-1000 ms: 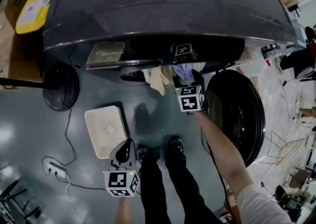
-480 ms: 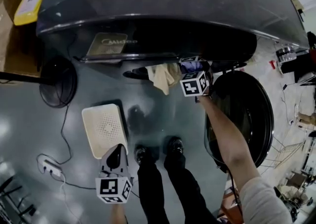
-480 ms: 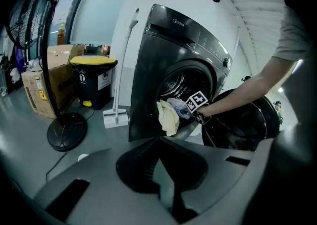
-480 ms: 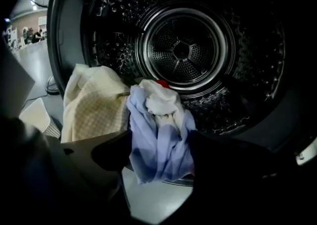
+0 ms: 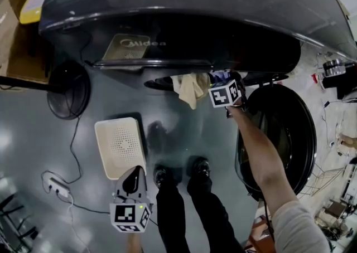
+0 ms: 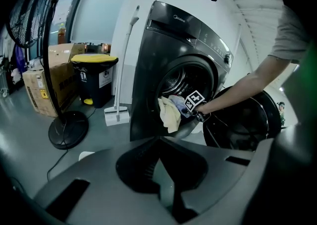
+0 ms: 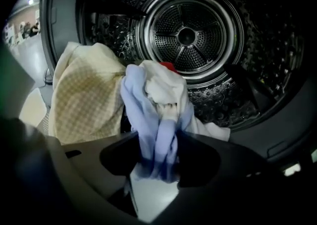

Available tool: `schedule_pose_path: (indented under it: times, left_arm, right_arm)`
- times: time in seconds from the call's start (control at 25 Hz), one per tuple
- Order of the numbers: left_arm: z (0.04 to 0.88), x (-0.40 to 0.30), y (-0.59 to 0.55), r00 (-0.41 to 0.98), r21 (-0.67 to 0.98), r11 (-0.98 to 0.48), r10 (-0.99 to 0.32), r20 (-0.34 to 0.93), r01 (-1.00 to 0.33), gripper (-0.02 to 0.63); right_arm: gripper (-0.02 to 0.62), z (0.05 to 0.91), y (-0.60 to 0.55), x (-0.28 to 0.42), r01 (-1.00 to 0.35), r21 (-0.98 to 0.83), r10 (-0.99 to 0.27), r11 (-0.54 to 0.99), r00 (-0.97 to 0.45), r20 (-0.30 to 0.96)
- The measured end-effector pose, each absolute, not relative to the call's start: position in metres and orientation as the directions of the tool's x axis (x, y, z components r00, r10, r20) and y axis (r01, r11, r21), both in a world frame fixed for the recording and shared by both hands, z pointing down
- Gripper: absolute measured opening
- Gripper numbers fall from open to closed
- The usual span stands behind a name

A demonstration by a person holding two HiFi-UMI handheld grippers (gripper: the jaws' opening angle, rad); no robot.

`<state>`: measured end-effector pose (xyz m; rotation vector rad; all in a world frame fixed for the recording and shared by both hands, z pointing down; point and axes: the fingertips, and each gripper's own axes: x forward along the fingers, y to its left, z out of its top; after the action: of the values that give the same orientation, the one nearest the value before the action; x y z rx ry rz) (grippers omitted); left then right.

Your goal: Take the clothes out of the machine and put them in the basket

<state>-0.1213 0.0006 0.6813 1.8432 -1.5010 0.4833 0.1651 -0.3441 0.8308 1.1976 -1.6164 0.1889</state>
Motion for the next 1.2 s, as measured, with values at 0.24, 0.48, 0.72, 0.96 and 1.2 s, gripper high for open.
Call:
schedule_pose_path:
  times: [0.24,0.48,0.72,0.96,1.2]
  left_arm:
    - [0.681,-0.116,0.000,0.257,0.281,-0.082,-0.694,0.672,-0.956,0.018]
    - [0.673,-0.108,-0.002,0.266,0.281,-0.096,-0.699,0.664,-0.955,0.018]
    - [0.653,-0.092,-0.014,0.295,0.310,-0.113,-0.710,0.639,-0.944,0.018]
    - [0.629,-0.075,-0.024,0.339,0.332,-0.157,-0.715,0.611,-0.930,0.018]
    - [0.607,-0.066,-0.032,0.371,0.350,-0.188,-0.719,0.588,-0.918,0.018]
  right_arm:
    - [0.111,0.826,-0.341,0.167,-0.752,0.434,-0.595,0.496,0.069,0.801]
    - [0.092,0.800,-0.342,0.172,-0.819,0.379,-0.620,0.431,0.037,0.784]
    - [0.089,0.760,-0.336,0.184,-0.891,0.321,-0.663,0.320,0.032,0.748]
    - [0.089,0.713,-0.323,0.196,-0.927,0.287,-0.710,0.242,0.032,0.703]
    - [0.089,0.663,-0.303,0.194,-0.955,0.227,-0.750,0.193,0.005,0.662]
